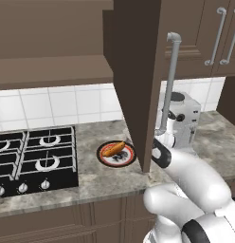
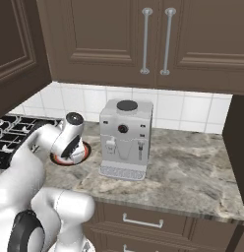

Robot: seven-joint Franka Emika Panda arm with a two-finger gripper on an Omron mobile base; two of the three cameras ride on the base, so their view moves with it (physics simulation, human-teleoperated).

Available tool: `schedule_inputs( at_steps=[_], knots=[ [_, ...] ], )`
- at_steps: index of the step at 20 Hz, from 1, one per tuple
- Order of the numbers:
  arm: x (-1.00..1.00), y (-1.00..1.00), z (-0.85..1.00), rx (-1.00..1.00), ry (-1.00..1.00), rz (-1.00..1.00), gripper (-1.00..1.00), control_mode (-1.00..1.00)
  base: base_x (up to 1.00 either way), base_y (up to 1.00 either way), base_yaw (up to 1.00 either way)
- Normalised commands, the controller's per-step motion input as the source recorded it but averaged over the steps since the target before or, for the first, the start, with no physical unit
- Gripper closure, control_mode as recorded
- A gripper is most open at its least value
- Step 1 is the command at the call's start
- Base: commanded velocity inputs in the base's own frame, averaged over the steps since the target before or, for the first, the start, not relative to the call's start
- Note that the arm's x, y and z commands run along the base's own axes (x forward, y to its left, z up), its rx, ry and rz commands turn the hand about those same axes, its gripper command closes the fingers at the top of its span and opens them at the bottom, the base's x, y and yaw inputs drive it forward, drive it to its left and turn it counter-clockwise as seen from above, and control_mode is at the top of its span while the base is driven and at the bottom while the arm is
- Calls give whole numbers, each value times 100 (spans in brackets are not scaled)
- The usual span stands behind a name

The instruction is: Move the hot dog bun to the plate on the dining table and place the condiment next to that plate. Then navigate to the fridge and take the sausage and place it on the plate as well.

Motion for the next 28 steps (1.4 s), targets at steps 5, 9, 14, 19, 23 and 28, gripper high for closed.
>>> schedule_inputs(
  at_steps=[5, 9, 14, 19, 23, 28],
  knots=[
    [48, 12, -5, 0, 11, 0, -100, -100, 0, 0, 0],
    [43, 21, -21, 0, 7, 0, -100, -100, 0, 0, 0],
    [26, 16, -39, 0, 0, 0, -100, -100, 0, 0, 0],
    [21, 11, -40, 0, 0, 0, -100, -100, 0, 0, 0],
    [18, 7, -24, 0, -3, 0, -100, -100, 0, 0, 0],
    [18, 8, -12, 0, -3, 0, -100, -100, 0, 0, 0]
  ],
)
